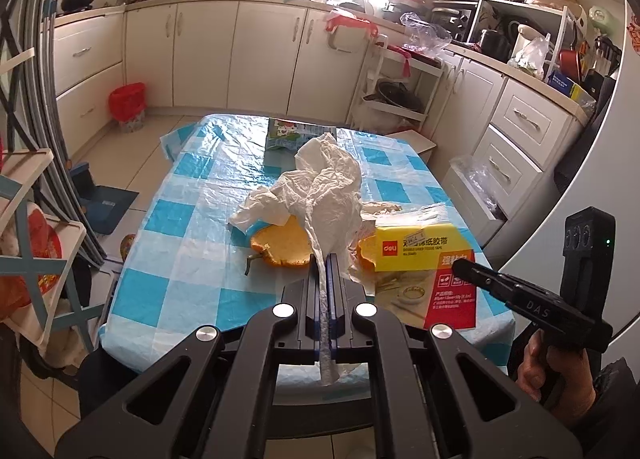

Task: Collect trash
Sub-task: 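Lift the bag and box and carry both toward the yellow bucket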

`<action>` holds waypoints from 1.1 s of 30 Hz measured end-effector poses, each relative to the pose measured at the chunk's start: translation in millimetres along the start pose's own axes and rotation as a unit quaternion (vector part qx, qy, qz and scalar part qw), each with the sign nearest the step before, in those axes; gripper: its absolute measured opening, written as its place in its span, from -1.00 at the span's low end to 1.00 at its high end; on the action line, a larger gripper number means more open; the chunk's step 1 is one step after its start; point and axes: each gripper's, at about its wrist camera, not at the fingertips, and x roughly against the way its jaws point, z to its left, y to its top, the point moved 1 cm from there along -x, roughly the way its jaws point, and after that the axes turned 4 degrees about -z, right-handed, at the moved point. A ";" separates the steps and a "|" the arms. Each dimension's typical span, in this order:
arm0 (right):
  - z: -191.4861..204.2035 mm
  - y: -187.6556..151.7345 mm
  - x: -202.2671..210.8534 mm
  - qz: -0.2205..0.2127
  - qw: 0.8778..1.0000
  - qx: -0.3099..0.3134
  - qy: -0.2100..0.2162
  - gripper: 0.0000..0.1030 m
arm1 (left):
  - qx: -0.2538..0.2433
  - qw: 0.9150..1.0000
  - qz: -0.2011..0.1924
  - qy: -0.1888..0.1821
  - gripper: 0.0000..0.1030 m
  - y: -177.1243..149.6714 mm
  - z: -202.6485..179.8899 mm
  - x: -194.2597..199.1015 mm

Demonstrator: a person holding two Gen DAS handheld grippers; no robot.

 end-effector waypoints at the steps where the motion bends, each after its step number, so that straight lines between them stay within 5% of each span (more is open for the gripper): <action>1: -2.3 2.2 5.5 -0.010 1.000 -0.003 -0.002 -0.94 | -0.001 1.000 -0.001 -0.001 -0.94 0.5 -1.3 0.8; 12: -33.5 18.0 45.1 -0.088 0.994 -0.050 -0.036 -0.94 | -0.030 0.999 0.000 -0.012 -0.94 1.2 -30.0 0.3; 24: -46.6 20.2 68.4 -0.124 0.988 -0.066 -0.057 -0.94 | -0.069 0.997 -0.001 -0.024 -0.94 -1.2 -63.1 2.0; 33: -57.6 27.4 95.6 -0.156 0.980 -0.052 -0.114 -0.94 | -0.091 0.995 0.006 -0.050 -0.94 -4.0 -91.4 -3.9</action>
